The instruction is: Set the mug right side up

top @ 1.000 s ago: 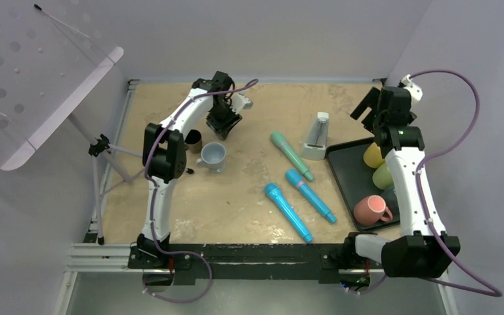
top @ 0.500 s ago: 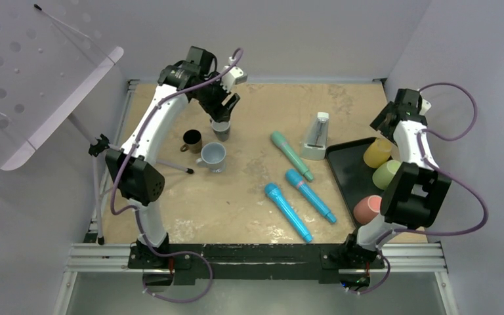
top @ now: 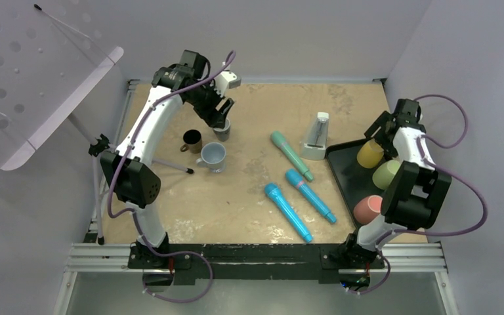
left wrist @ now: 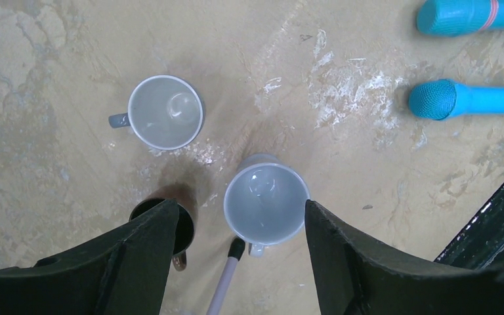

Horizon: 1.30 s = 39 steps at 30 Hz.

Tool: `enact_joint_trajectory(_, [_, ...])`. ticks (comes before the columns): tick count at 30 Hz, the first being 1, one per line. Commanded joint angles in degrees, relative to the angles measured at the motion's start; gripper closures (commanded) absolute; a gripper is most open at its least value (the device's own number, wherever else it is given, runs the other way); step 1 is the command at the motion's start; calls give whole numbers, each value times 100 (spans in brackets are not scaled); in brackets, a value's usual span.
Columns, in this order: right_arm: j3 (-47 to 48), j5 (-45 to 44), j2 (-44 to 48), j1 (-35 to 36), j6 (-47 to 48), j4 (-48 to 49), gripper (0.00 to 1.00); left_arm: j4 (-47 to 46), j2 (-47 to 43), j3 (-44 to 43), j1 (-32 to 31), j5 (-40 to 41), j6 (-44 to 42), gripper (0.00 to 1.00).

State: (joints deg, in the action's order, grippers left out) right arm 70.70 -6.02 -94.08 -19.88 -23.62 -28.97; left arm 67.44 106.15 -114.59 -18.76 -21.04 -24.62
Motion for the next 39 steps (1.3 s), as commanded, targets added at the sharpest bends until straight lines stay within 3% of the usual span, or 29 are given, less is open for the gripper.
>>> enact_joint_trajectory(1, [-479, 517, 605, 46, -244, 126, 19, -21, -134, -3, 22, -255, 33, 26])
enact_joint_trajectory(8, [-593, 1068, 1023, 387, 50, -123, 20, -66, -112, 21, 24, -459, 95, 26])
enact_joint_trajectory(13, [225, -138, 854, 452, 453, -964, 17, -105, -148, 116, 22, -517, 101, 26])
enact_joint_trajectory(16, [598, -849, 629, 453, 523, -1144, 4, -138, -181, 178, 22, -537, 115, 26])
enact_joint_trajectory(24, [1175, -608, -322, 527, 795, -1101, 1, -128, -258, 264, 22, -475, 65, 26])
enact_joint_trajectory(31, [1794, -314, -854, 503, 763, -1098, 10, -164, -233, 333, 22, -445, 87, 26])
enact_joint_trajectory(39, [2835, -646, -1823, 337, 453, -1622, 19, -167, -261, 358, 22, -366, 54, 26])
